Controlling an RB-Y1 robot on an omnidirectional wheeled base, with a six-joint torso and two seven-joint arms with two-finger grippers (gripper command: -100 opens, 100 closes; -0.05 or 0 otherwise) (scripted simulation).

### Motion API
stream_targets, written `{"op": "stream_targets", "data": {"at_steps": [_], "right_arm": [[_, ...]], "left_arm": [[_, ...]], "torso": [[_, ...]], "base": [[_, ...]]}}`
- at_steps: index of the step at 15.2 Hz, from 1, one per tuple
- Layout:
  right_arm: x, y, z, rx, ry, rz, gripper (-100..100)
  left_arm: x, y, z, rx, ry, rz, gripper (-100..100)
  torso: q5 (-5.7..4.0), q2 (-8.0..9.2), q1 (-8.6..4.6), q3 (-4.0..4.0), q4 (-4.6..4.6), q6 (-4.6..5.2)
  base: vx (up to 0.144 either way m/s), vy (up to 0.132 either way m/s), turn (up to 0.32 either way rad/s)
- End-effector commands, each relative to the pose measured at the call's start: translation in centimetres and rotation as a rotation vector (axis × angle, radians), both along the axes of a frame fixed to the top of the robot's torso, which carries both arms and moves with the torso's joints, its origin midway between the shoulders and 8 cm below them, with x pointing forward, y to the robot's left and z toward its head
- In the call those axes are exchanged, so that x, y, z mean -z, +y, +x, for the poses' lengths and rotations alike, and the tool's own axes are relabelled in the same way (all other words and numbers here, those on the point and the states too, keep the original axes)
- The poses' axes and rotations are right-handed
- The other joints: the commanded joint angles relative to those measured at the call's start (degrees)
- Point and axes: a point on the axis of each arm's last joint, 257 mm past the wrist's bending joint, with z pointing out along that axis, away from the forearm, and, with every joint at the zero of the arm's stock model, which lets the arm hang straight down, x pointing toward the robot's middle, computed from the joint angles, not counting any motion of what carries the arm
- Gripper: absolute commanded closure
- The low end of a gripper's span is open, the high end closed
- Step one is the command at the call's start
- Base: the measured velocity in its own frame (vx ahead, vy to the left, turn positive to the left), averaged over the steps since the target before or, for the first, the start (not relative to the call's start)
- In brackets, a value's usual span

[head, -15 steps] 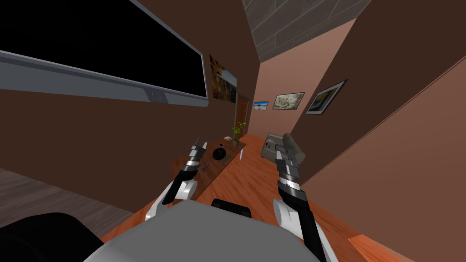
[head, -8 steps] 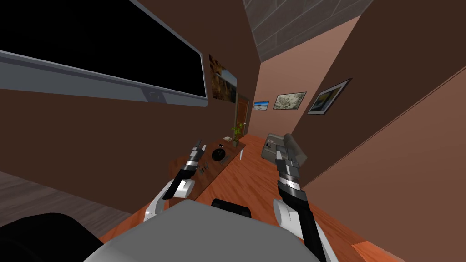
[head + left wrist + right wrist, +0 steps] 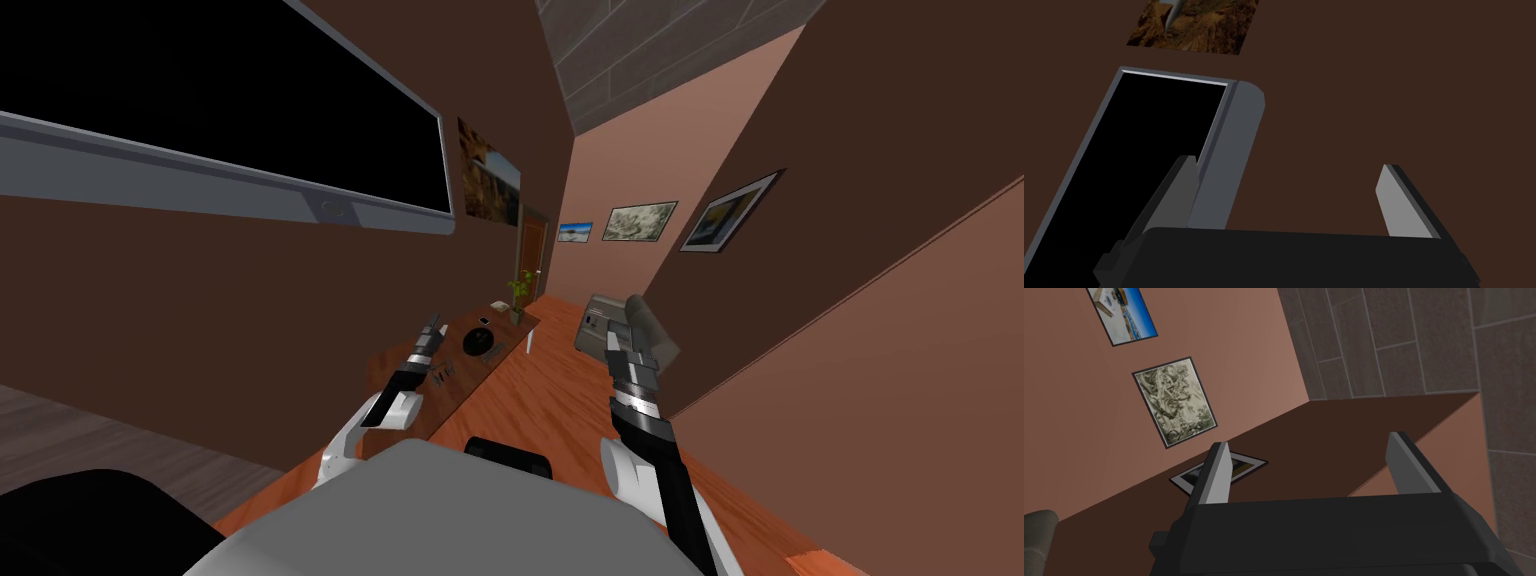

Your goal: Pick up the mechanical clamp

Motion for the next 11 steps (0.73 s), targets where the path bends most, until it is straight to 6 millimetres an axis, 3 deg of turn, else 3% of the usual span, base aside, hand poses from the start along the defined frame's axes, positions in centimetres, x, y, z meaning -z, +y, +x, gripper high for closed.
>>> {"op": "stream_targets", "data": {"at_steps": [1, 4, 6, 11], "right_arm": [[0.0, 0.0, 0.0, 0.000, 0.000, 0.000, 0], [0.0, 0.0, 0.0, 0.000, 0.000, 0.000, 0], [0.0, 0.0, 0.0, 0.000, 0.000, 0.000, 0], [0.0, 0.0, 0.0, 0.000, 0.000, 0.000, 0]], "left_arm": [[1.0, 0.5, 0.3, -0.010, 0.021, -0.001, -100], [3.1, 3.0, 0.8, -0.052, 0.069, -0.003, -100], [4.3, 3.4, 0.8, -0.060, 0.092, -0.008, -100], [8.1, 7.8, 1.0, -0.137, 0.177, -0.030, -100]], "torso": [[0.00, 0.00, 0.00, 0.00, 0.00, 0.00], [0.01, 0.02, 0.04, 0.01, 0.00, 0.00], [0.00, 0.01, 0.01, 0.00, 0.00, 0.00], [0.00, -0.01, 0.01, 0.00, 0.00, 0.00]], "base": [[0.043, -0.028, 0.010], [0.050, -0.034, 0.021], [0.041, -0.039, 0.016], [0.054, -0.043, 0.025]]}}
